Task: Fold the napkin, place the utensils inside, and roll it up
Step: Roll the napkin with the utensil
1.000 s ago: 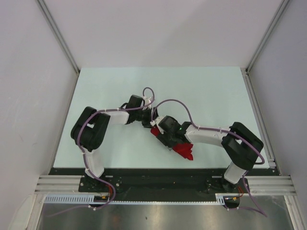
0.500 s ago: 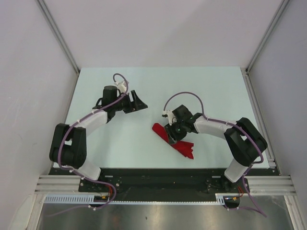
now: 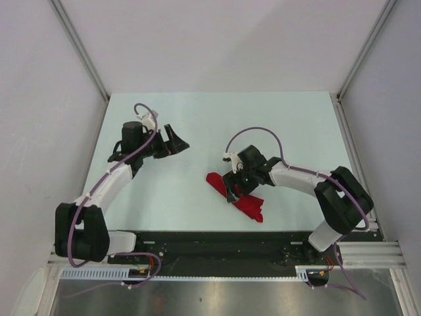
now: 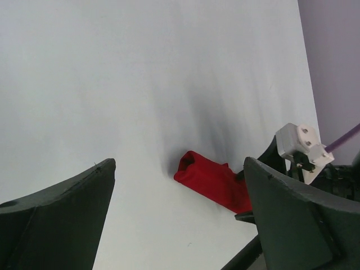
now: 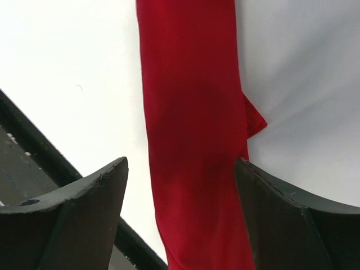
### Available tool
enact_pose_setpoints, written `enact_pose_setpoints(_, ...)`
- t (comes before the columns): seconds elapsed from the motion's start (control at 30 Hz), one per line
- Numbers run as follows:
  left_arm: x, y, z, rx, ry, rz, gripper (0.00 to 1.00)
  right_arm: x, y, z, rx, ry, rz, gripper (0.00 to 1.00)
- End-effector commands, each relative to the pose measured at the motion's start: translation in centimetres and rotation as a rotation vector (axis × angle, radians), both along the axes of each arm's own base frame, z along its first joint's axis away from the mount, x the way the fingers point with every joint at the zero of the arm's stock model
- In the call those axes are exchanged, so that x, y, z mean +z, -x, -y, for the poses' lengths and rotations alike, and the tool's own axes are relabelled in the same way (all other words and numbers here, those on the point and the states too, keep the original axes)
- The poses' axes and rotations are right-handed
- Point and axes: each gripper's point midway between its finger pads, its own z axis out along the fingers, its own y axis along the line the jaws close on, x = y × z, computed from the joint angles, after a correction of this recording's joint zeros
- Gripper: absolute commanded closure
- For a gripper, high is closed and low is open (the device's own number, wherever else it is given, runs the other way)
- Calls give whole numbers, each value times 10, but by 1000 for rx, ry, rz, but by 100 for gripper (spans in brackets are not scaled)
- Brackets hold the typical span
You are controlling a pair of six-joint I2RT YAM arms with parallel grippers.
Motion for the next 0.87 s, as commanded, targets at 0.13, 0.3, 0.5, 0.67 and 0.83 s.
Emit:
enact_pose_setpoints(0.13,42,14,-48,103,-91,134,0,74,-34,15,-110,-128,188,17)
enact_pose_setpoints(0.3,54,22,-73,147,-128,176,0,98,-50,47,-264,-246,267,16)
enact_pose_setpoints(0.5,72,41,-87,202,-178,301,0,115,-70,100,-524,-343,412,16)
enact_pose_setpoints(0.67,69,49,-91,233,-194,338,0,135,-80,130,-644,-360,570,16)
enact_pose_setpoints(0.83,73,53,-97,263,-211,371,0,135,-81,136,-646,-344,602,16)
